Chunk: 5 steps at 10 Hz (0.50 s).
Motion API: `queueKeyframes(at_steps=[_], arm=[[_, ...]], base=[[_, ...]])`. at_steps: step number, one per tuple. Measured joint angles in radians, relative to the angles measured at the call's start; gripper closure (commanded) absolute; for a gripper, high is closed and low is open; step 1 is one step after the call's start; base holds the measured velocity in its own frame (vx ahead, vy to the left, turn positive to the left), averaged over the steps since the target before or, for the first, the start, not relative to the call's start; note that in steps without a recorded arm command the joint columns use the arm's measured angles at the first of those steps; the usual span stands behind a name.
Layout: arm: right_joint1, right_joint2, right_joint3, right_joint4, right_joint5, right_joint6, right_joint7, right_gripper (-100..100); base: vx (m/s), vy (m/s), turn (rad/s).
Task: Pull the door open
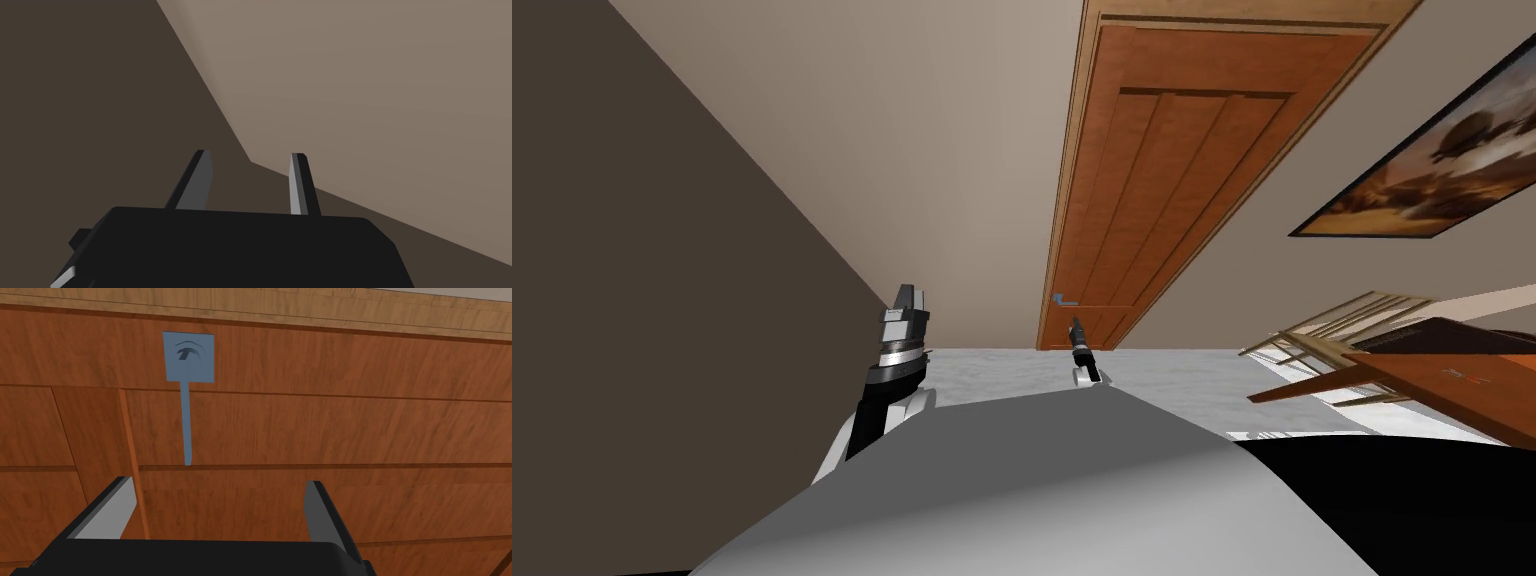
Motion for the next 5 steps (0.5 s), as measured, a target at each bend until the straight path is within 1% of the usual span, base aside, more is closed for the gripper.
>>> queueKeyframes(at_steps=[1,2,5], arm=[[0.000,0.001,-0.002,0.006,0.000,0.002,-0.001,-100],[-0.016,-0.002,-0.005,0.041,-0.002,-0.005,-0.003,-100],[-0.049,-0.005,-0.015,0.126,-0.005,-0.022,-0.010,-100]], base=[[0.059,-0.067,0.073],[0.064,-0.070,0.098],[0.071,-0.079,0.107]])
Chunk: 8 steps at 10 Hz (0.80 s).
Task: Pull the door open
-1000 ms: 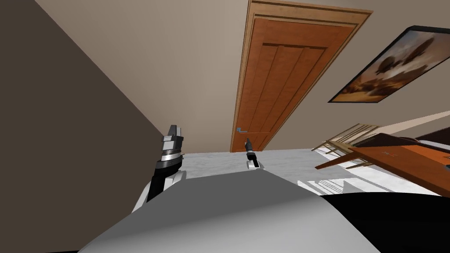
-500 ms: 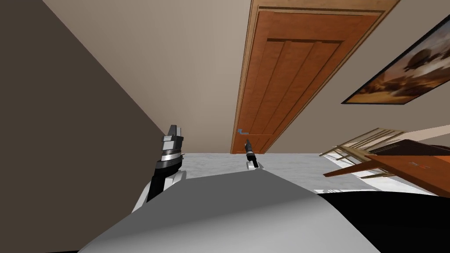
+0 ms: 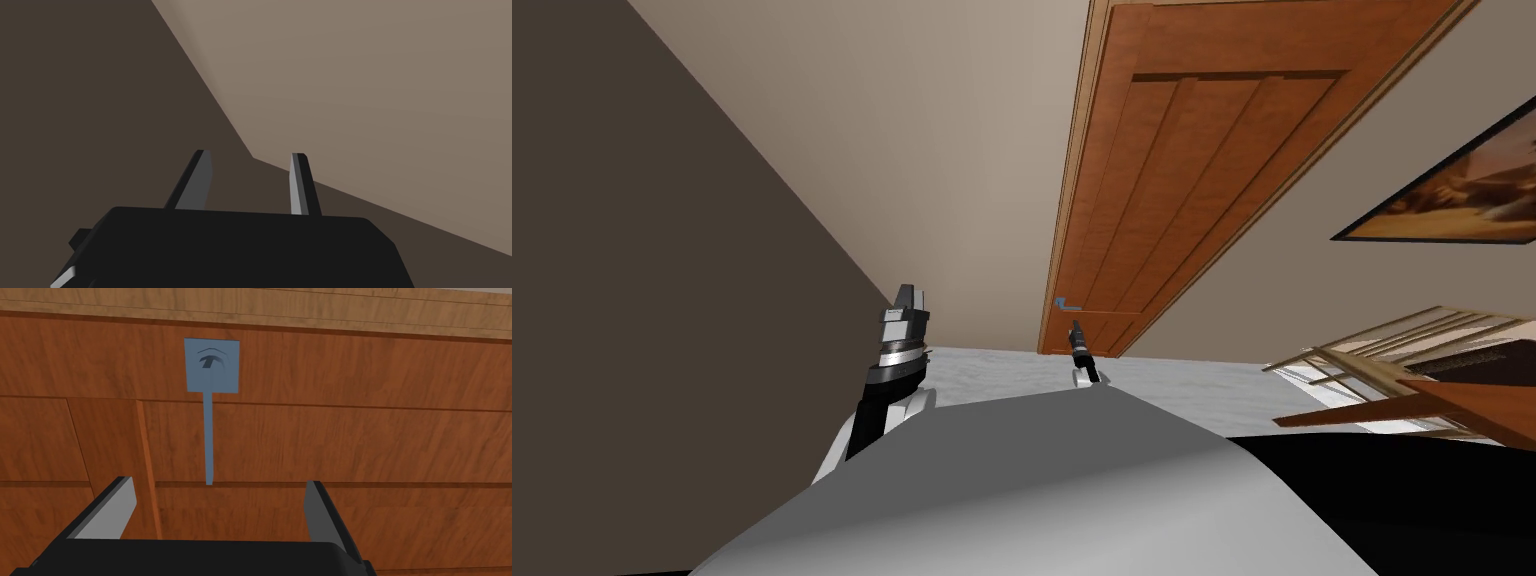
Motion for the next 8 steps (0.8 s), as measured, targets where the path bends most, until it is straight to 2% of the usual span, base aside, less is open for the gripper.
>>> queueKeyframes(at_steps=[3,5,7,8], arm=[[-0.022,0.000,-0.008,0.060,-0.002,-0.008,-0.004,-100],[-0.025,0.001,-0.010,0.070,-0.003,-0.005,-0.005,-100],[-0.029,-0.022,-0.018,0.106,-0.009,-0.028,-0.021,-100],[-0.024,-0.025,-0.019,0.102,-0.010,-0.029,-0.026,-100]], base=[[0.052,-0.061,0.069],[0.062,0.000,0.064],[0.133,0.024,0.066],[0.165,0.014,0.112]])
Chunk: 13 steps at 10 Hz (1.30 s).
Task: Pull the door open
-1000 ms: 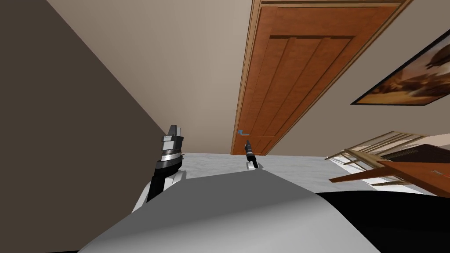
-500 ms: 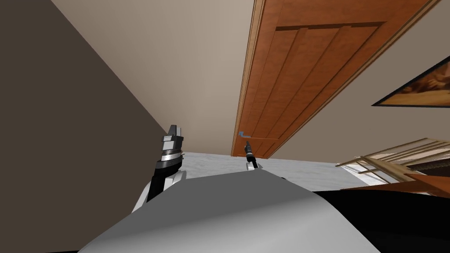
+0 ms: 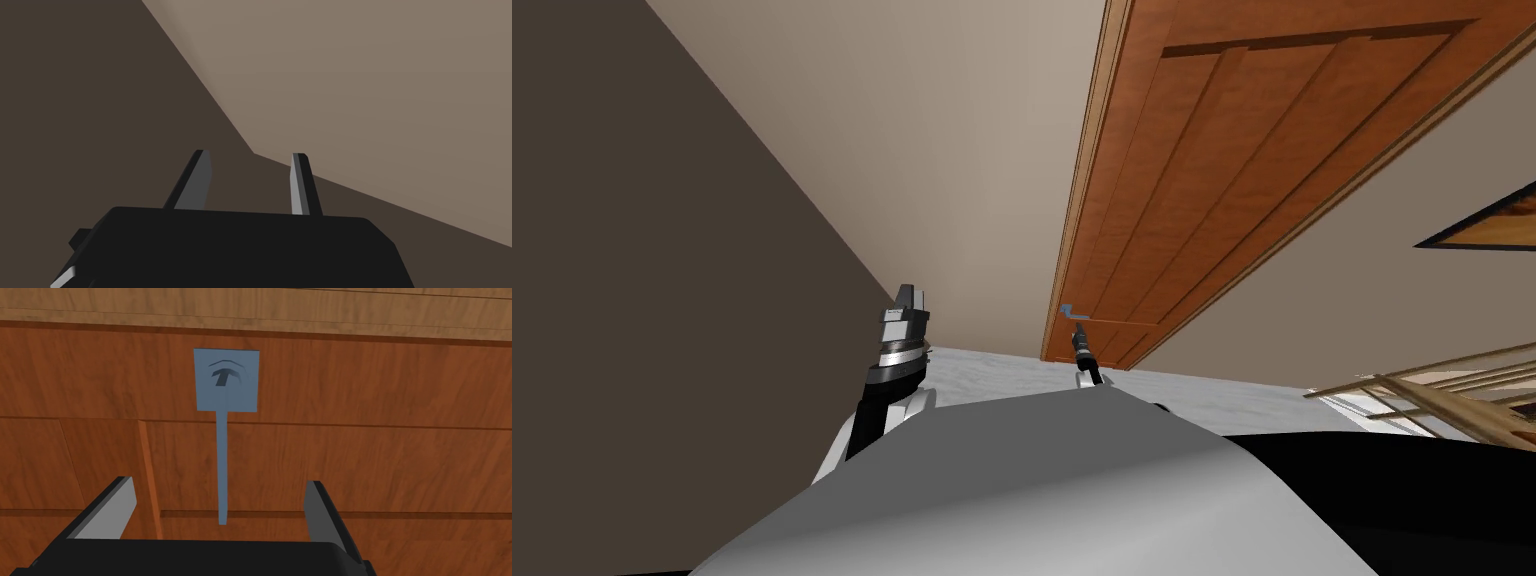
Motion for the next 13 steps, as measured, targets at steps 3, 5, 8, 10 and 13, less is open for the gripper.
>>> queueKeyframes(at_steps=[3,5,8,10,13], arm=[[0.002,-0.035,-0.009,0.055,-0.008,-0.031,-0.029,-100],[0.027,-0.030,-0.008,0.010,-0.007,-0.010,-0.029,-100],[0.070,-0.063,-0.017,-0.036,-0.016,-0.003,-0.061,-100],[0.069,-0.081,-0.023,-0.013,-0.020,-0.017,-0.072,-100],[0.085,-0.098,-0.028,-0.012,-0.025,-0.027,-0.090,-100]], base=[[0.100,0.004,0.041],[0.069,0.009,0.092],[0.111,-0.001,0.048],[0.154,-0.015,0.140],[0.070,-0.007,-0.008]])
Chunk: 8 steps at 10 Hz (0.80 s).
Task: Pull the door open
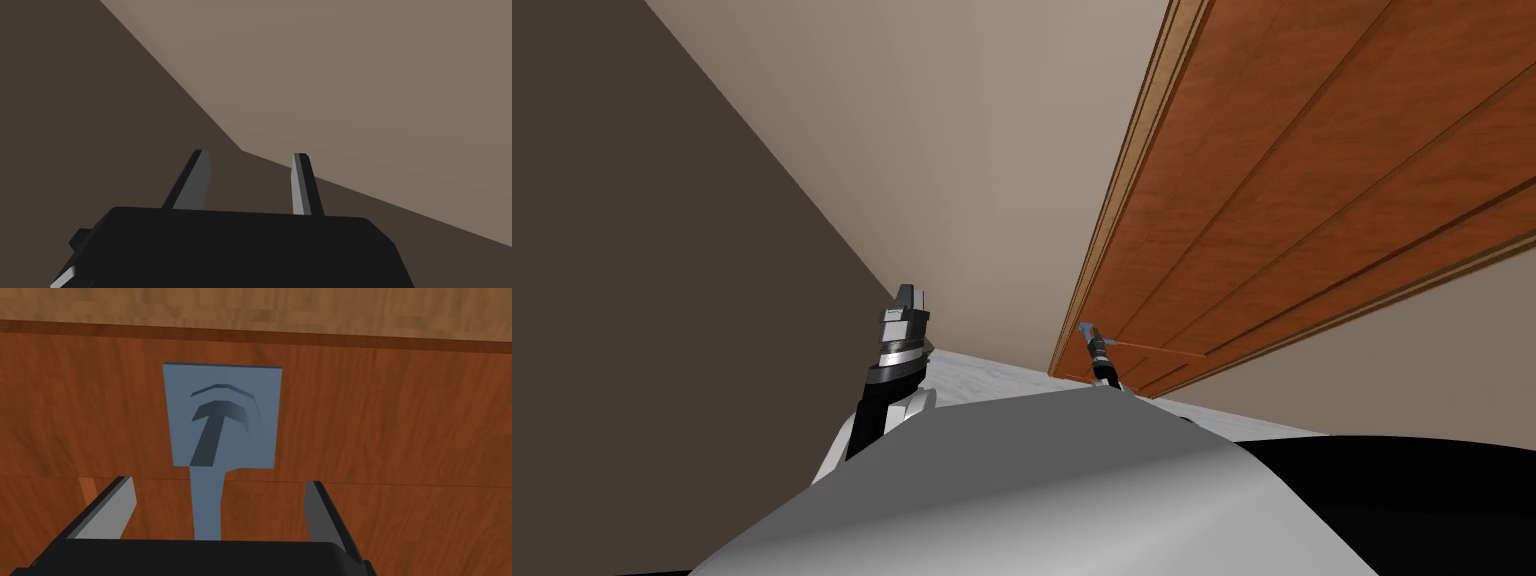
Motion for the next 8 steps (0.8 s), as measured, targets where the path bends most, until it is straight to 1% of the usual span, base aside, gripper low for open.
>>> queueKeyframes(at_steps=[1,6,7,8], arm=[[-0.001,0.000,0.000,0.002,0.000,-0.002,0.000,100],[0.000,0.000,0.000,0.001,0.000,0.002,0.000,100],[0.000,0.000,0.000,0.001,0.000,0.002,0.000,100],[0.003,-0.006,0.005,-0.006,0.004,0.001,-0.007,100]], base=[[0.000,0.000,0.000],[-0.003,0.000,0.001],[-0.111,-0.020,0.086],[-0.167,-0.014,0.085]])
